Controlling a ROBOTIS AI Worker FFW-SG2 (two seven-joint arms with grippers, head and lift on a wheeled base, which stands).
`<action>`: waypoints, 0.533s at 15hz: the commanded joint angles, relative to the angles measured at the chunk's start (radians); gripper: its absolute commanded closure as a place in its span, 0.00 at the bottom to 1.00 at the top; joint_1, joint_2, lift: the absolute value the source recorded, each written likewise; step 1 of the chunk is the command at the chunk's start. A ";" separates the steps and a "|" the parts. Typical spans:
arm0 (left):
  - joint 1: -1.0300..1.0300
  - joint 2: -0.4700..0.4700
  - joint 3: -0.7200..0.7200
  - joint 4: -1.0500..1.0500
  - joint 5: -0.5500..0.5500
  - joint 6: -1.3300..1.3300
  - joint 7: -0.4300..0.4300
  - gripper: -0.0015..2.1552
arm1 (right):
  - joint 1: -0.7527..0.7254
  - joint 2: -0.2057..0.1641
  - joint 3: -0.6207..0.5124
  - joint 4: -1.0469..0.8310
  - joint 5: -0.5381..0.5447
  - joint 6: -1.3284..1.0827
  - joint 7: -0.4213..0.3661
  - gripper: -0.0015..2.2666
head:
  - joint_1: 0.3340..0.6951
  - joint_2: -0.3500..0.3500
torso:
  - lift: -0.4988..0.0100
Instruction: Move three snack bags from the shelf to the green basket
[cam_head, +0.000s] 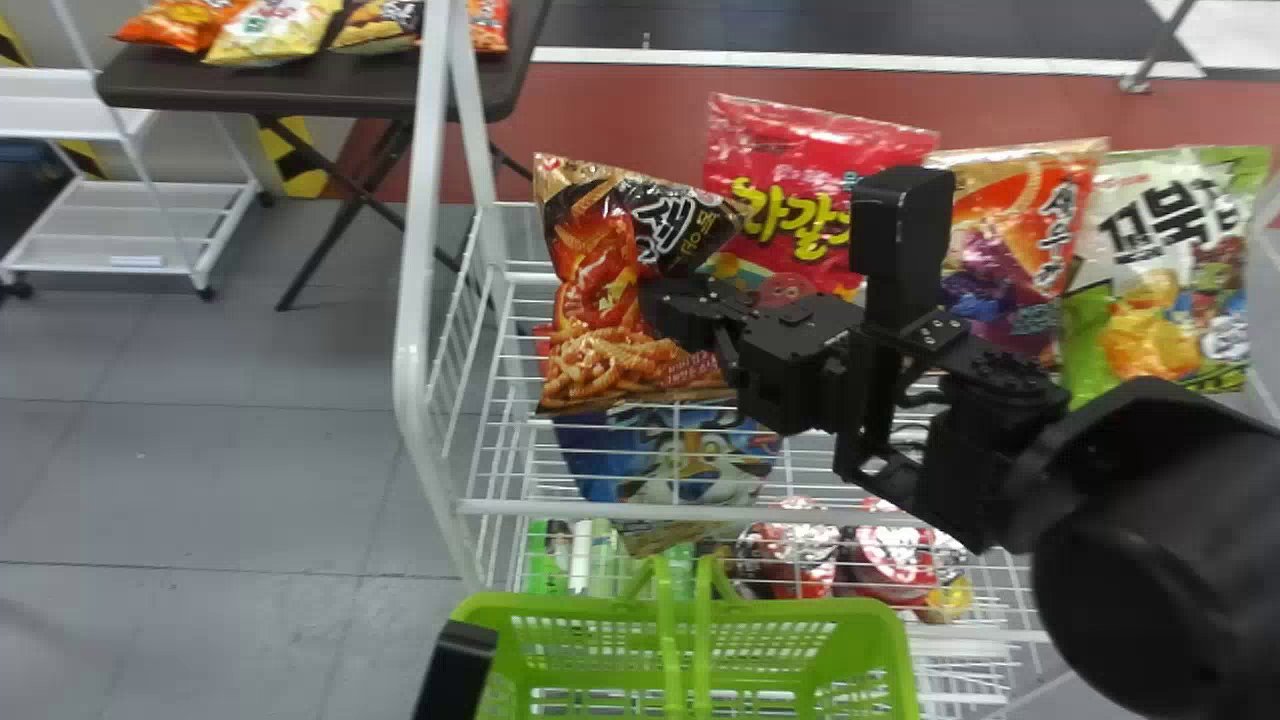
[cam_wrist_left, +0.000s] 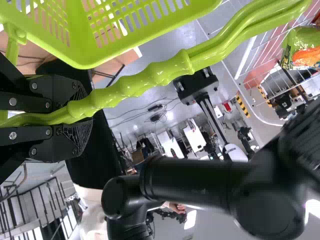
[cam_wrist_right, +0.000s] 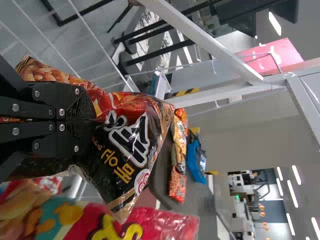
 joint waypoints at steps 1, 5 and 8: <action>-0.002 0.000 0.004 0.003 0.002 0.000 -0.001 0.85 | 0.089 -0.061 -0.148 -0.173 -0.110 0.160 0.006 0.94 | 1.00 0.35 | 0.90; -0.022 -0.003 0.026 0.029 0.028 -0.015 -0.003 0.85 | 0.270 -0.110 -0.421 -0.393 -0.219 0.405 0.015 0.94 | 1.00 0.17 | 0.90; -0.026 -0.008 0.030 0.038 0.029 -0.018 -0.003 0.85 | 0.387 -0.084 -0.568 -0.468 -0.251 0.620 0.083 0.94 | 1.00 0.00 | 0.90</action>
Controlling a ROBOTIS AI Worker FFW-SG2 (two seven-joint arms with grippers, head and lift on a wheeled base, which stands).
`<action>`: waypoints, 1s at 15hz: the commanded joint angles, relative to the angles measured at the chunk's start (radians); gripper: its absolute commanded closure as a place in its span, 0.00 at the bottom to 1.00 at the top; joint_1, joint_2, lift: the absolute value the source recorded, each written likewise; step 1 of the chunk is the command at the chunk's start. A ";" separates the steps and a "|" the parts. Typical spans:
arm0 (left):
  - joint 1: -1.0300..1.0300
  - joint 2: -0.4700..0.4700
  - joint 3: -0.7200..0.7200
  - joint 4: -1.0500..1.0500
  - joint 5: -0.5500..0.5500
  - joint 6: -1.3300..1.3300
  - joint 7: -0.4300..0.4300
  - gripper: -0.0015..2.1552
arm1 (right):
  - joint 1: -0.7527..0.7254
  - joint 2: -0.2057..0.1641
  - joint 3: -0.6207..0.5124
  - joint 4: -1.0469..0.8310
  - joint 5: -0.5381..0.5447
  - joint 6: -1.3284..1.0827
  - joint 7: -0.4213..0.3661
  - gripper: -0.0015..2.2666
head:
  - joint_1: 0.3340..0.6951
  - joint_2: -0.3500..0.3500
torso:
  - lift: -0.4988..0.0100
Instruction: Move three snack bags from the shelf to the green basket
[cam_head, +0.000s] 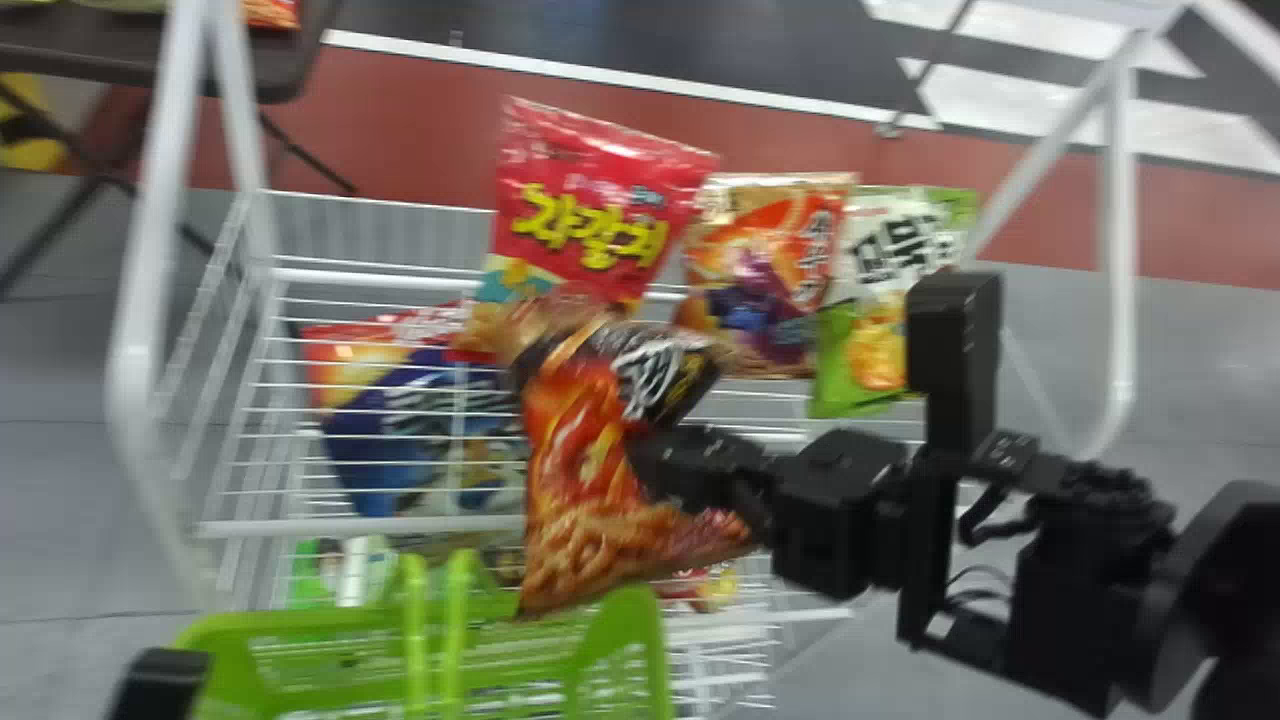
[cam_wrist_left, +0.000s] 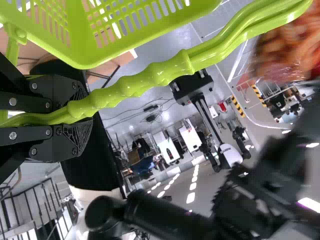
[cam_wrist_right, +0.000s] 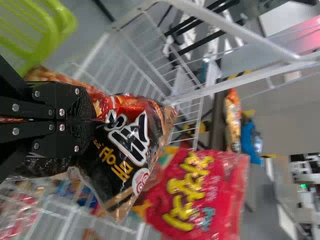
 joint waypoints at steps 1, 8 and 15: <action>-0.001 -0.003 0.001 0.004 0.004 -0.005 0.000 0.85 | 0.090 0.038 -0.093 -0.048 -0.017 0.181 0.049 0.94 | 1.00 0.00 | 0.90; -0.003 -0.005 0.001 0.000 0.007 -0.002 0.000 0.85 | 0.209 0.090 0.013 0.004 -0.018 0.216 0.114 0.94 | 1.00 0.00 | 0.90; 0.006 -0.005 0.001 -0.007 0.007 -0.002 -0.005 0.85 | 0.180 0.088 0.128 0.153 0.048 0.092 0.134 0.00 | 1.00 0.00 | 0.90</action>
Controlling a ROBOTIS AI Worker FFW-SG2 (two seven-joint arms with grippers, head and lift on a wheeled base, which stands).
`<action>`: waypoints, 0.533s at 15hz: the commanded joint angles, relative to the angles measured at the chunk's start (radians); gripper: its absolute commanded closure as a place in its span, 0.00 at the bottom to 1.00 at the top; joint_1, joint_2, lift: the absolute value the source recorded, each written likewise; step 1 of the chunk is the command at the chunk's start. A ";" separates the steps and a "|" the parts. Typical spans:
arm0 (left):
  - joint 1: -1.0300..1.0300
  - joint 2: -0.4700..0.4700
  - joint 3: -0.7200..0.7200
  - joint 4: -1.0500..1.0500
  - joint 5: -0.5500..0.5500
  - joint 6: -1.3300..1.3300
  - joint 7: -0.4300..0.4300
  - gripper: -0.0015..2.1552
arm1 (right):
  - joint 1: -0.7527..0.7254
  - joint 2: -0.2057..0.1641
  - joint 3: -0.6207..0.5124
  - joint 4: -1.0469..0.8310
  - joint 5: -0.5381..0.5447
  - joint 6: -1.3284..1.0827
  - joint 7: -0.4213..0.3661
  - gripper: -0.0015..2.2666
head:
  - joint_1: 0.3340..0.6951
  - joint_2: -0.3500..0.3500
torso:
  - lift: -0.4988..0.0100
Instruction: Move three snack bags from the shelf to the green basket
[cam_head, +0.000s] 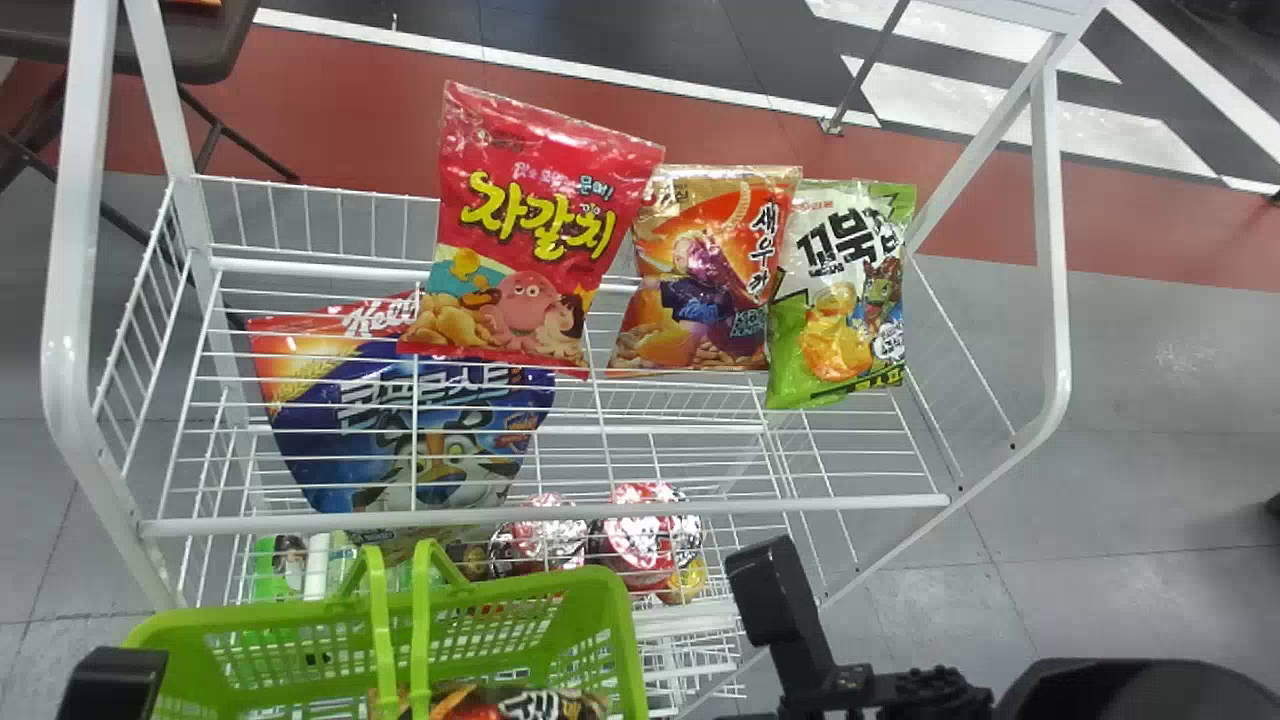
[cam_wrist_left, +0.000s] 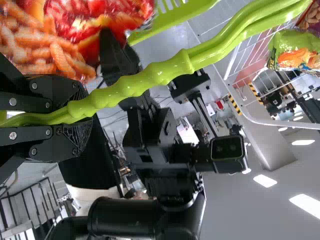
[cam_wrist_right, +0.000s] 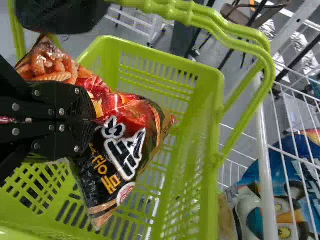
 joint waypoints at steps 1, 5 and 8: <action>0.002 0.002 0.000 0.001 0.000 0.000 0.000 0.85 | -0.003 -0.003 -0.019 0.001 0.016 -0.061 0.019 0.00 | 1.00 0.00 | 0.90; 0.002 0.002 -0.001 -0.003 0.005 0.000 0.000 0.85 | -0.021 -0.004 -0.068 -0.033 0.012 -0.159 0.051 0.03 | 1.00 0.00 | 0.90; -0.001 0.000 -0.010 -0.001 0.002 0.003 0.004 0.85 | -0.053 0.002 -0.071 -0.016 0.028 -0.439 0.059 0.04 | 1.00 0.00 | 0.90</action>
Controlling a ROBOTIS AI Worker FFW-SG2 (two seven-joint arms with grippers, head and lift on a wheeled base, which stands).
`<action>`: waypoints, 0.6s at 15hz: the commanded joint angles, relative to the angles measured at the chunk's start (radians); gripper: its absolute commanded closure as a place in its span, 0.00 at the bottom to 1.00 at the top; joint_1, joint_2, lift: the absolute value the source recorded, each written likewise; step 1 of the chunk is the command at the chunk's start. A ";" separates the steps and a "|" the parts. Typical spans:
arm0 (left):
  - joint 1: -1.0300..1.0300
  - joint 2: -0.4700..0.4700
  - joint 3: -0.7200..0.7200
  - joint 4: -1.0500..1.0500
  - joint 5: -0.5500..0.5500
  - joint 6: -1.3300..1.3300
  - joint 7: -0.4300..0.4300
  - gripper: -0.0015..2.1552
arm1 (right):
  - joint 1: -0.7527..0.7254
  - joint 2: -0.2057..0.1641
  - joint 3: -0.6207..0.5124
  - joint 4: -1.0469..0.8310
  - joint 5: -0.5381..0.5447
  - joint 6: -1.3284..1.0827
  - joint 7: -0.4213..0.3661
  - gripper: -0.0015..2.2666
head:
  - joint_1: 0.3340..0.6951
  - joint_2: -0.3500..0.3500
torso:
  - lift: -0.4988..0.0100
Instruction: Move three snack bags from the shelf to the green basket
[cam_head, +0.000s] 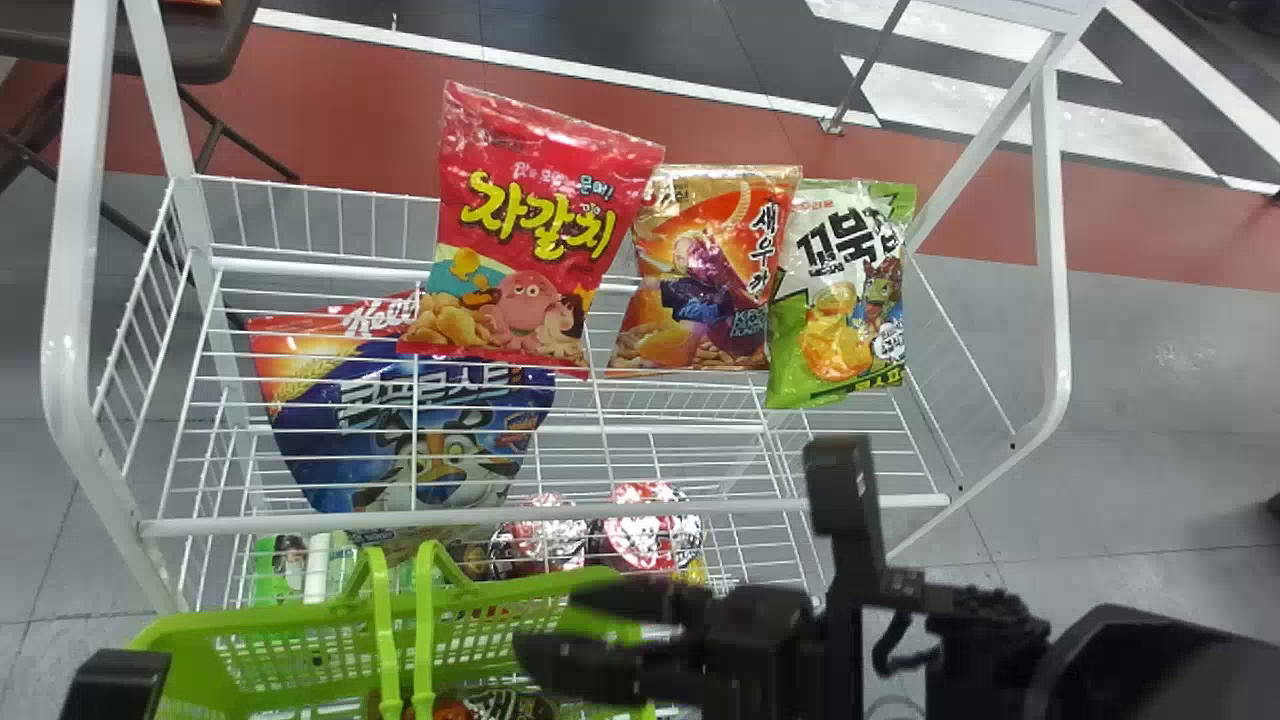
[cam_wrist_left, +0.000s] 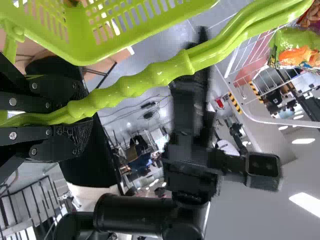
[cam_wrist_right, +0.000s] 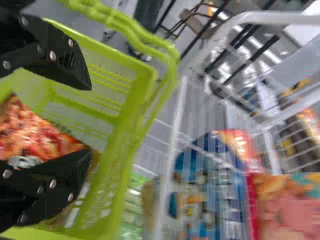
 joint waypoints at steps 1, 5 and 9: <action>-0.003 0.000 -0.010 0.001 -0.005 0.006 0.004 0.85 | -0.030 0.011 0.006 0.037 0.017 -0.233 -0.007 0.07 | 1.00 0.00 | 0.90; -0.004 0.000 -0.016 -0.005 -0.005 0.016 0.003 0.85 | -0.130 0.020 0.209 0.260 0.221 -0.718 -0.150 0.08 | 1.00 0.00 | 0.90; -0.004 0.000 -0.016 -0.002 -0.004 0.016 0.004 0.85 | -0.257 0.046 0.385 0.425 0.416 -0.889 -0.369 0.08 | 1.00 0.04 | 0.90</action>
